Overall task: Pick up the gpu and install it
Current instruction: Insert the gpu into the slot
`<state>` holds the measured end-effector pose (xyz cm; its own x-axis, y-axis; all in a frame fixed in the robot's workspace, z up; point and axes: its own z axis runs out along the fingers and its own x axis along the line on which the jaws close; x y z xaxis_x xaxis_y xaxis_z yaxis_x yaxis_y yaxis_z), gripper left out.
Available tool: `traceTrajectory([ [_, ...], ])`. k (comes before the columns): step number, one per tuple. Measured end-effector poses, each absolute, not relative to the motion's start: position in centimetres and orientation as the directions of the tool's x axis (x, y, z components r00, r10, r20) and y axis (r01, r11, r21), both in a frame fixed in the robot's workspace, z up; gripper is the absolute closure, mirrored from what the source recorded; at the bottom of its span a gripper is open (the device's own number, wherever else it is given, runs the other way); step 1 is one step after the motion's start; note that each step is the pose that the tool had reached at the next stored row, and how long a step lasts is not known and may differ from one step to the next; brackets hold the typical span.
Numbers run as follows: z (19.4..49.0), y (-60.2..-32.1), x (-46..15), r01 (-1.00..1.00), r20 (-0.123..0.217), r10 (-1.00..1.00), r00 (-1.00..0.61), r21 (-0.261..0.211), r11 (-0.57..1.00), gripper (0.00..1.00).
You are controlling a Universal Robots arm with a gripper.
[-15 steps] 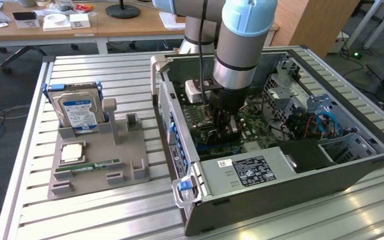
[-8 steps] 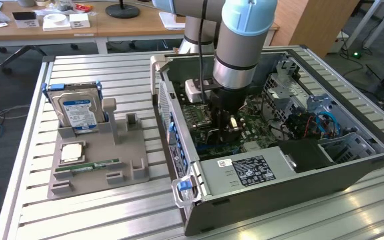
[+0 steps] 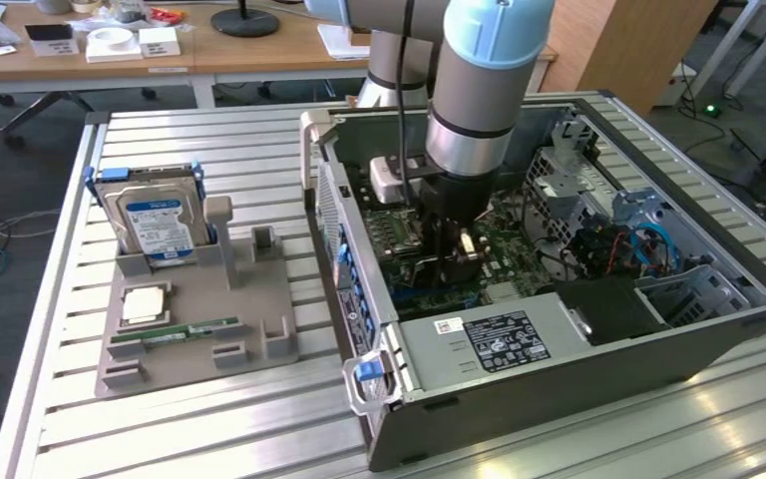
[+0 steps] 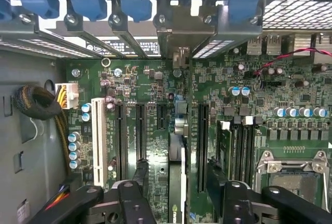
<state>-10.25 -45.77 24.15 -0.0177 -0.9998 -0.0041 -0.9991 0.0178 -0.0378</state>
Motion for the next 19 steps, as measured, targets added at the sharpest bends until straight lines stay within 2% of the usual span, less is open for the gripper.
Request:
traceTrajectory([
  [19, 27.9, -45.8, -10.3, -0.999, -0.004, -1.000, -0.018, -0.038, 0.018, 0.43],
])
